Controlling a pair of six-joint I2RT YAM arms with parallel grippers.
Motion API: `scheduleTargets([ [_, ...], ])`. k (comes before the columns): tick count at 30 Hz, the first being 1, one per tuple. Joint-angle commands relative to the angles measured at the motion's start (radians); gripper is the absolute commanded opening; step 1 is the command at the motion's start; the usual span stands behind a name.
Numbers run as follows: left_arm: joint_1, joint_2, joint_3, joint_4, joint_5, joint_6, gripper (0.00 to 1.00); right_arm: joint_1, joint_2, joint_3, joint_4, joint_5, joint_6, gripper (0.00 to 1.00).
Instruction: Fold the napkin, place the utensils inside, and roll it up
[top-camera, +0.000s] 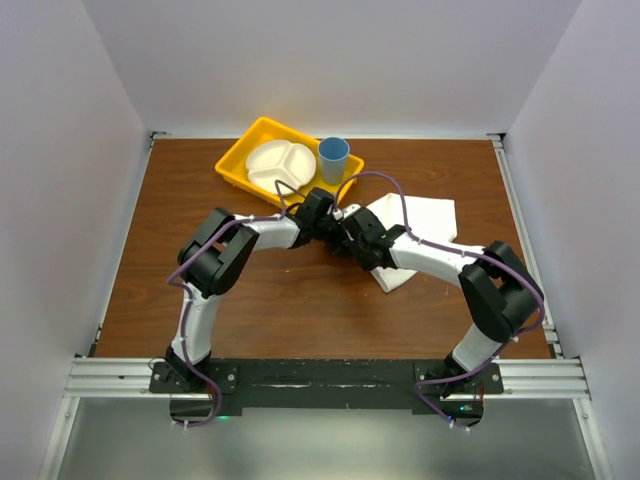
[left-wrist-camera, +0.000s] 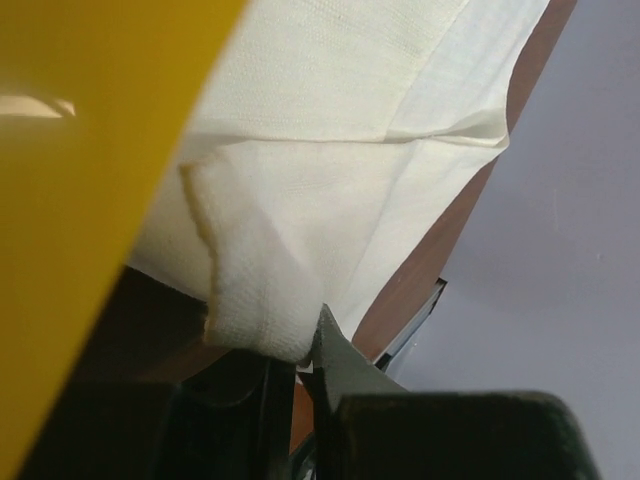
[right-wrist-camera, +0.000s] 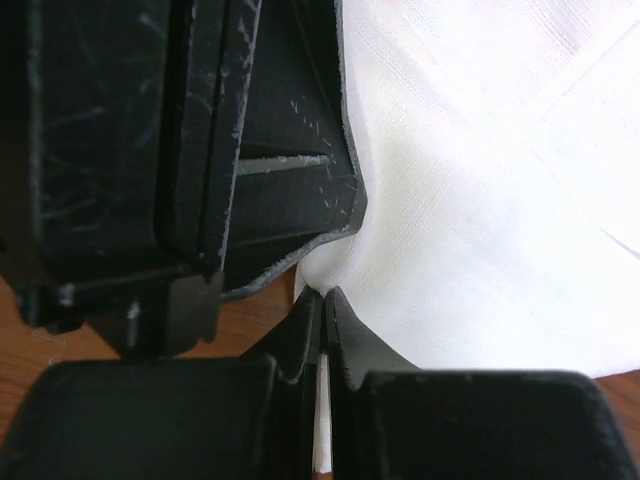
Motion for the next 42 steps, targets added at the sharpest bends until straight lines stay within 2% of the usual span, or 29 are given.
scheduleTargets([
  [1,0.007,-0.028,0.081,-0.027,0.107,0.144,0.27,-0.038,0.026,-0.001,-0.011,0.027,0.019,0.0],
  [4,0.013,-0.037,0.103,-0.037,0.103,0.193,0.4,-0.061,0.015,-0.001,-0.018,-0.028,0.026,0.0],
  [10,0.021,-0.048,0.138,-0.054,0.109,0.228,0.49,-0.139,0.01,-0.001,-0.032,-0.128,0.031,0.0],
  [17,0.03,-0.1,0.068,0.032,0.149,0.257,0.5,-0.198,-0.001,-0.003,-0.029,-0.235,0.046,0.0],
  [30,0.055,-0.235,0.037,-0.073,0.058,0.402,0.5,-0.224,0.03,0.052,-0.063,-0.352,0.032,0.0],
  [31,0.058,-0.25,0.028,-0.079,0.052,0.408,0.5,-0.222,0.027,0.052,-0.066,-0.358,0.032,0.04],
  [34,0.071,-0.336,0.026,-0.146,0.015,0.458,0.5,-0.216,0.018,0.078,-0.087,-0.355,0.028,0.23],
  [40,0.119,-0.489,-0.011,-0.238,-0.087,0.52,0.5,-0.16,0.036,0.129,-0.139,-0.279,0.012,0.34],
  [42,0.147,-0.533,-0.049,-0.241,-0.087,0.517,0.5,-0.15,0.053,0.137,-0.153,-0.254,0.011,0.34],
])
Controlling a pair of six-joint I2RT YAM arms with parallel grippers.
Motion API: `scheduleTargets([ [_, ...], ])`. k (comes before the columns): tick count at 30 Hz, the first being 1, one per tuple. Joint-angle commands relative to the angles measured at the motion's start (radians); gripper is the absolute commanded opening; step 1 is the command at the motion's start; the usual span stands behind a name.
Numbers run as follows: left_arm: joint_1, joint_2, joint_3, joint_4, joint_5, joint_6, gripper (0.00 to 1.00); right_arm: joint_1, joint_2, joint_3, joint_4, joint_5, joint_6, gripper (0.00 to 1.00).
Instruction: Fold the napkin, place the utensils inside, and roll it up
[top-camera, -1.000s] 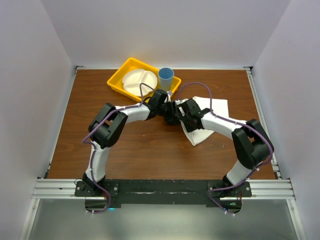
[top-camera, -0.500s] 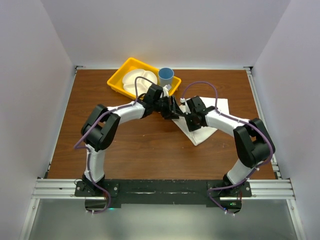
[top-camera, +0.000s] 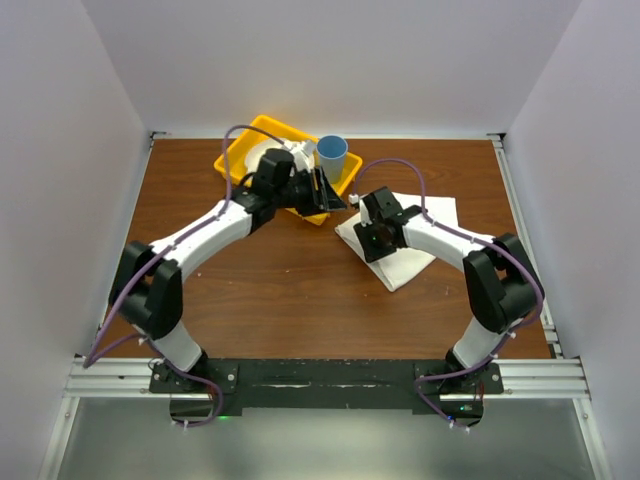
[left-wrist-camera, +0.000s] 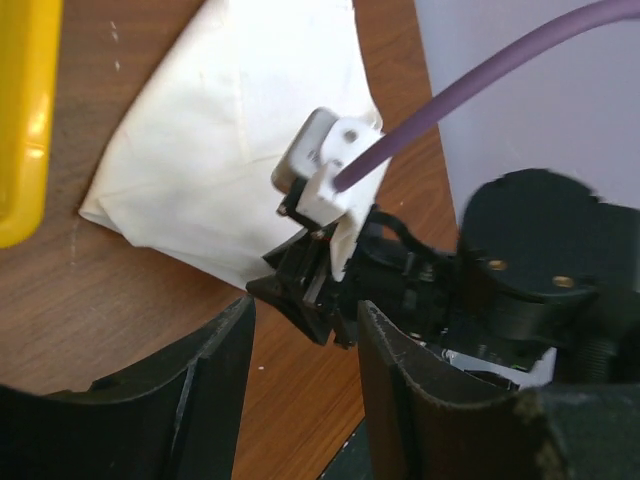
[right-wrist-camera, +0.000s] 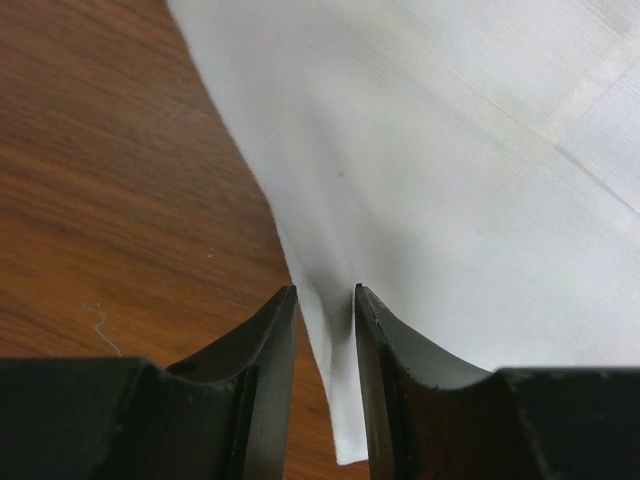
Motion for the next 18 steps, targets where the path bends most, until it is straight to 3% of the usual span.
scheduleTargets([
  [1,0.054,-0.123,-0.063,-0.019,-0.039,0.049,0.5,0.045,0.021,0.047,-0.044,0.069,-0.02,0.34],
  [18,0.098,-0.235,-0.136,-0.065,-0.007,0.058,0.51,0.078,0.081,-0.002,-0.007,0.166,-0.042,0.38],
])
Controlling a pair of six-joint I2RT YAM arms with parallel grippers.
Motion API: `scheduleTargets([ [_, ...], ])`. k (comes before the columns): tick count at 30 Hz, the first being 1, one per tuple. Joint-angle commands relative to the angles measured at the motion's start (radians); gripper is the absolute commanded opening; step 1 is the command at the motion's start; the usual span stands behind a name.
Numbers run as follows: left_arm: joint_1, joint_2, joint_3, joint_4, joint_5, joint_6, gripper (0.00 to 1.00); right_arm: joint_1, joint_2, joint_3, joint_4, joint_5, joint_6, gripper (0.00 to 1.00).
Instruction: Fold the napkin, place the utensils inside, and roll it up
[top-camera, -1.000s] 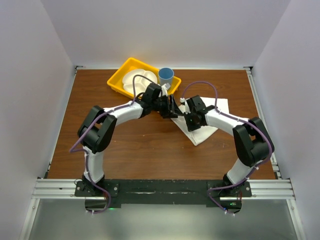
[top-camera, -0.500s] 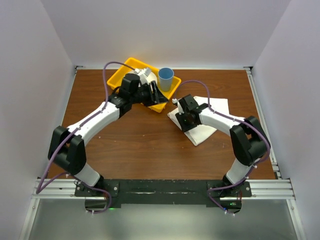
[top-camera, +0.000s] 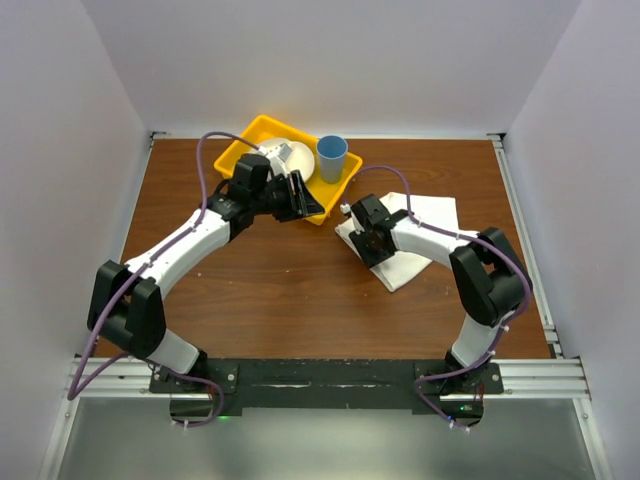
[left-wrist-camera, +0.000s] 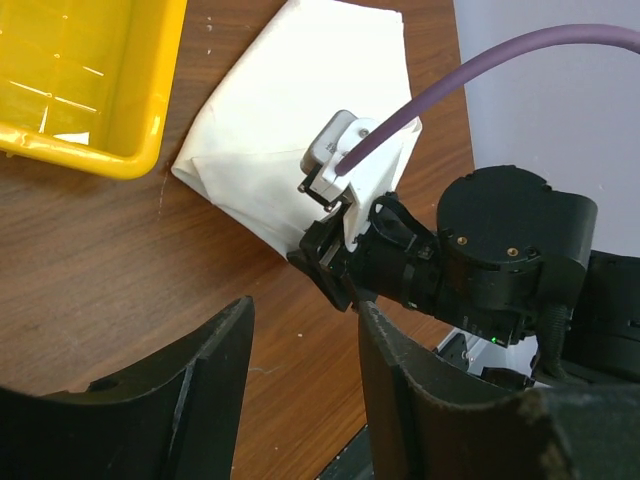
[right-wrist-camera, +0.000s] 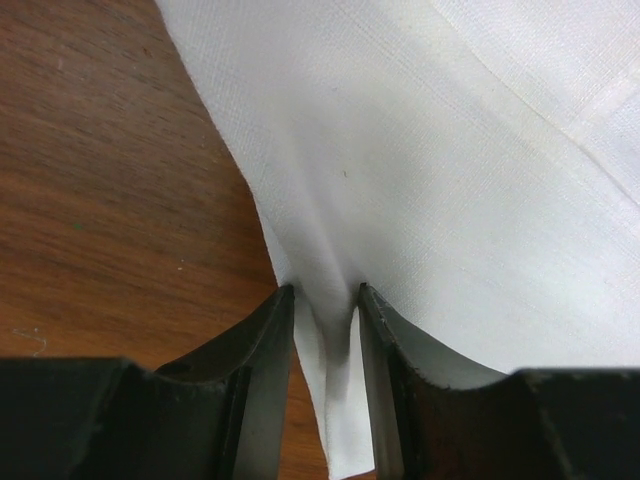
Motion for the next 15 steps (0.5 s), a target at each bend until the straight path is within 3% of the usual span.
scheduleTargets([
  [1,0.005,-0.055,-0.014,0.017,0.014,0.013,0.51,0.014,0.01,-0.018,0.014,0.03,-0.007,0.39],
  [15,0.005,-0.054,-0.027,0.03,0.049,0.002,0.53,0.045,0.025,-0.039,0.006,-0.016,0.011,0.48],
])
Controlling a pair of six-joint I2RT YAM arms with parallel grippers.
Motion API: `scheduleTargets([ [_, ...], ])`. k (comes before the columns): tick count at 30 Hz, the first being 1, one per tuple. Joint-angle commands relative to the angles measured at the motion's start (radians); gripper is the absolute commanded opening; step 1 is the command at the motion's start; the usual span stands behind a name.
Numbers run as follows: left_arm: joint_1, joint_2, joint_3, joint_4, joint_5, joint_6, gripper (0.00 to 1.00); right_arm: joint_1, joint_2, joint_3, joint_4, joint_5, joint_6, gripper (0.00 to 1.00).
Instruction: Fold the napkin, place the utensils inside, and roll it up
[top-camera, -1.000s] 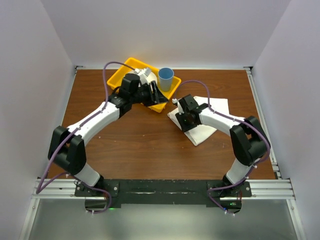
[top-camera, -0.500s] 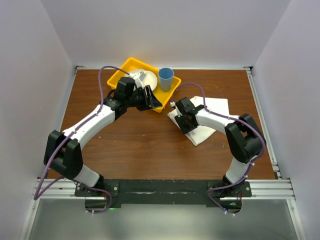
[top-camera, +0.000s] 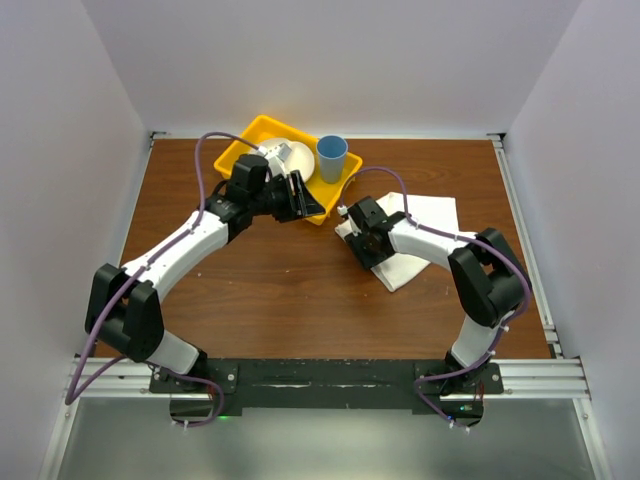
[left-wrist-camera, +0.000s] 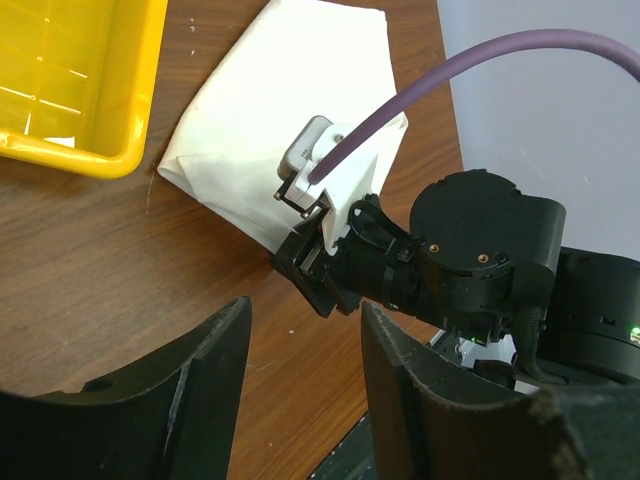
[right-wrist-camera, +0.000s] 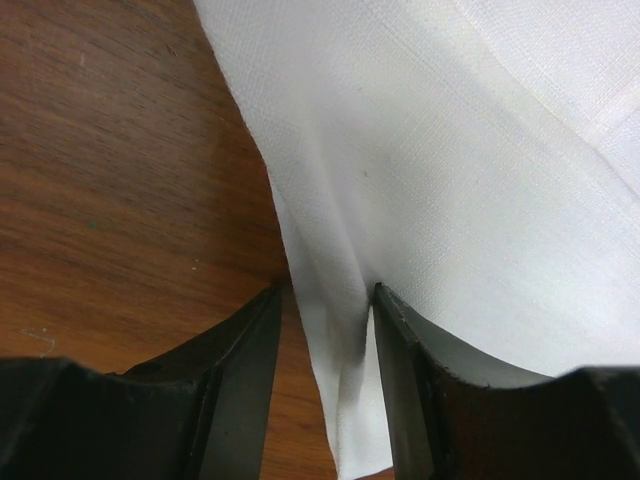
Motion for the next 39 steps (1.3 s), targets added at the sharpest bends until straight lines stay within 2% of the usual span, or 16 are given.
scheduleTargets([
  [1,0.005,-0.028,-0.025,0.028,0.034,0.002,0.53,0.016,0.029,-0.031,-0.007,-0.031,0.011,0.48],
  [4,0.005,-0.025,-0.031,0.034,0.038,-0.001,0.53,0.017,0.049,-0.031,-0.013,0.018,0.023,0.46],
  [6,0.005,-0.028,-0.039,0.037,0.035,-0.004,0.53,0.02,0.052,-0.039,-0.007,0.061,0.037,0.41],
  [8,0.005,-0.028,-0.048,0.043,0.032,-0.009,0.53,0.023,0.057,-0.035,0.001,0.078,0.045,0.3],
  [12,0.005,-0.019,-0.072,0.066,0.025,-0.019,0.53,0.022,0.06,-0.014,-0.001,0.06,0.06,0.19],
  [16,0.006,-0.004,-0.077,0.072,0.023,-0.019,0.53,0.02,0.049,0.018,-0.028,0.014,0.075,0.02],
  [17,0.005,0.001,-0.077,0.078,0.023,-0.021,0.52,0.02,0.048,0.032,-0.032,0.0,0.075,0.0],
  [22,-0.006,0.019,-0.085,0.094,0.029,-0.015,0.5,-0.038,0.04,0.075,-0.068,-0.165,0.103,0.0],
  [23,-0.012,0.022,-0.085,0.094,0.028,-0.013,0.5,-0.071,0.043,0.087,-0.074,-0.252,0.107,0.0],
  [29,-0.096,0.057,-0.069,0.089,-0.014,0.043,0.44,-0.213,0.031,0.096,-0.094,-0.55,0.121,0.0],
  [34,-0.162,0.129,-0.019,0.068,-0.057,0.118,0.4,-0.271,0.058,0.08,-0.082,-0.69,0.118,0.0],
  [39,-0.224,0.192,0.03,0.046,-0.086,0.168,0.33,-0.381,0.101,0.055,-0.055,-0.846,0.114,0.0],
])
